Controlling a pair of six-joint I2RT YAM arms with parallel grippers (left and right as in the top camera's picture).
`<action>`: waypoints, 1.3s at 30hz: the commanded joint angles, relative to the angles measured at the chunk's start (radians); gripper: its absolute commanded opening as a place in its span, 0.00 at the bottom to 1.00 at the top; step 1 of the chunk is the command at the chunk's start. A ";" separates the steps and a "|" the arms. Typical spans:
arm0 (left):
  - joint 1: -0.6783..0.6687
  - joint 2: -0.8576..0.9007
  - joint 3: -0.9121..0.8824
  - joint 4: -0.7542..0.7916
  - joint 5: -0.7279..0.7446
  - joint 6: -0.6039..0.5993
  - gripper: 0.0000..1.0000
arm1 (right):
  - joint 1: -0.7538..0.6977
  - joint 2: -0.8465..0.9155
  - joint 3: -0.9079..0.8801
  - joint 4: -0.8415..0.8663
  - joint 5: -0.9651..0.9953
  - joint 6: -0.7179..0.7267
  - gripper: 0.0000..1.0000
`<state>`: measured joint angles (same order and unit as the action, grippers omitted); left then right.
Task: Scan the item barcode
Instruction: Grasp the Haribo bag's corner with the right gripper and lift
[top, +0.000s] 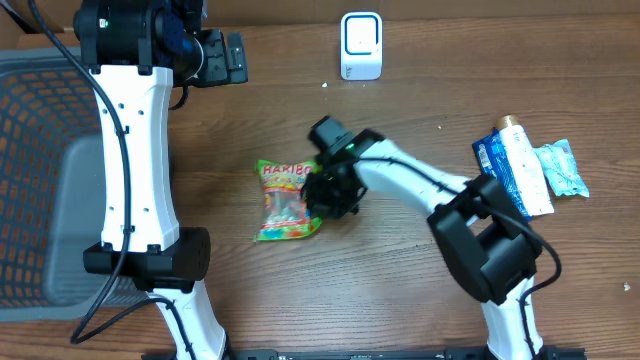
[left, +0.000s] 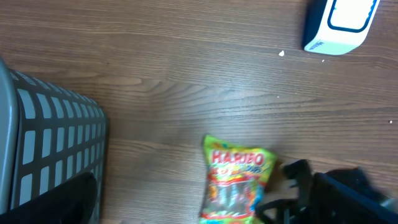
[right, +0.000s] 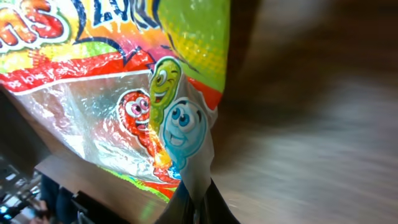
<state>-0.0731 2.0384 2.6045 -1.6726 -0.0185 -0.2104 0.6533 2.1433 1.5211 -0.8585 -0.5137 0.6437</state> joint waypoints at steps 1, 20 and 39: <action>-0.006 0.012 0.001 0.002 0.008 -0.014 1.00 | -0.067 0.002 -0.007 -0.027 -0.043 -0.114 0.04; -0.006 0.012 0.001 0.002 0.008 -0.014 1.00 | -0.121 0.027 -0.019 0.185 -0.084 -0.087 0.73; -0.006 0.012 0.001 0.002 0.008 -0.014 0.99 | 0.039 0.032 -0.028 0.230 0.222 0.123 0.04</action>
<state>-0.0731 2.0384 2.6045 -1.6726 -0.0185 -0.2104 0.6891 2.1593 1.5032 -0.6266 -0.3634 0.7547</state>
